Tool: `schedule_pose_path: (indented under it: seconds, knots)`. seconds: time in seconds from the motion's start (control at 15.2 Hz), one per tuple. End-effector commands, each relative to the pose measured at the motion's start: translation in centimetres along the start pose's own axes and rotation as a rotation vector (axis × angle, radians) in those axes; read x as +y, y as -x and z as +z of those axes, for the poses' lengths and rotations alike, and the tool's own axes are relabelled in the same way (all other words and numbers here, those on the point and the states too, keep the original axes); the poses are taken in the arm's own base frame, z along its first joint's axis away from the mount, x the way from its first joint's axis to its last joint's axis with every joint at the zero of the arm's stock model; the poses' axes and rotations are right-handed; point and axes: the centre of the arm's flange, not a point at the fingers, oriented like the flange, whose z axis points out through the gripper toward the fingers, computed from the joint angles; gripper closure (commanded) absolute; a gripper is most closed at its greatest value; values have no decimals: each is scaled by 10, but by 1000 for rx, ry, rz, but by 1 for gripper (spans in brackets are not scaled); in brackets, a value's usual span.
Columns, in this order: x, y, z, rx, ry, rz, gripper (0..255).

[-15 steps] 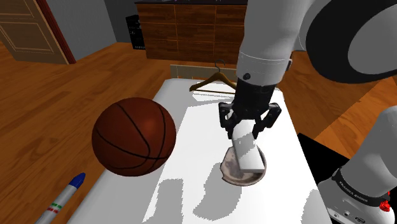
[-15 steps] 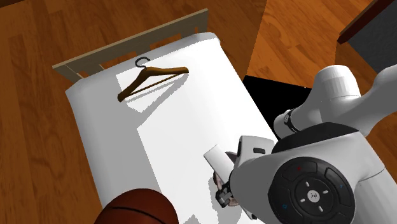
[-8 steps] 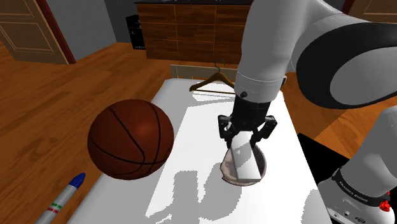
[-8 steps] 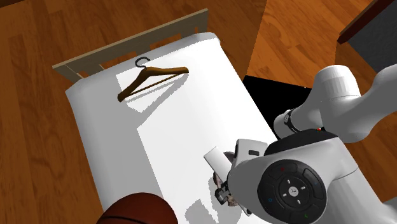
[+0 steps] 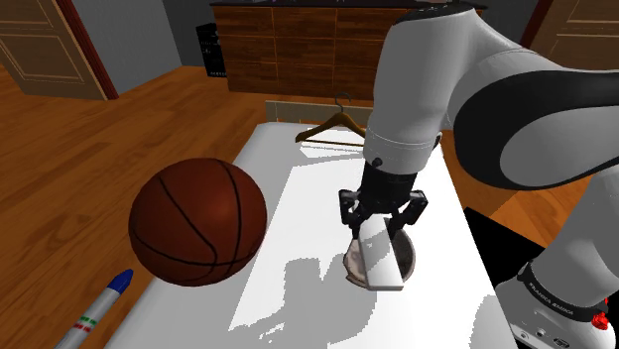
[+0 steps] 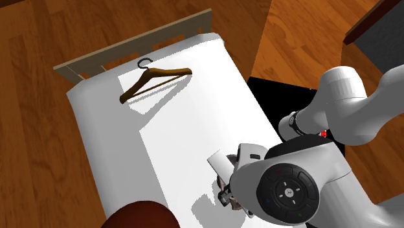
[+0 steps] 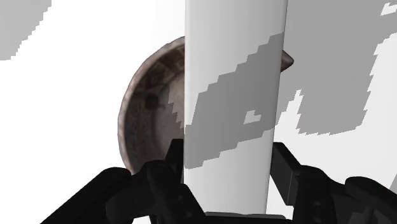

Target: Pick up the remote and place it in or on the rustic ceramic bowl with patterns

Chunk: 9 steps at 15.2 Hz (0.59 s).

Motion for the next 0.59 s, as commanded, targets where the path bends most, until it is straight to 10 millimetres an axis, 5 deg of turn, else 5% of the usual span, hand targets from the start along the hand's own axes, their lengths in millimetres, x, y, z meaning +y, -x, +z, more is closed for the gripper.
schedule_pose_path:
  seconds: [0.0,0.13,0.2,0.53]
  knots:
    - [0,0,0,0,0,0,255]
    - [0,0,0,0,0,0,255]
    - [0,0,0,0,0,0,0]
    - [0,0,0,0,0,0,0]
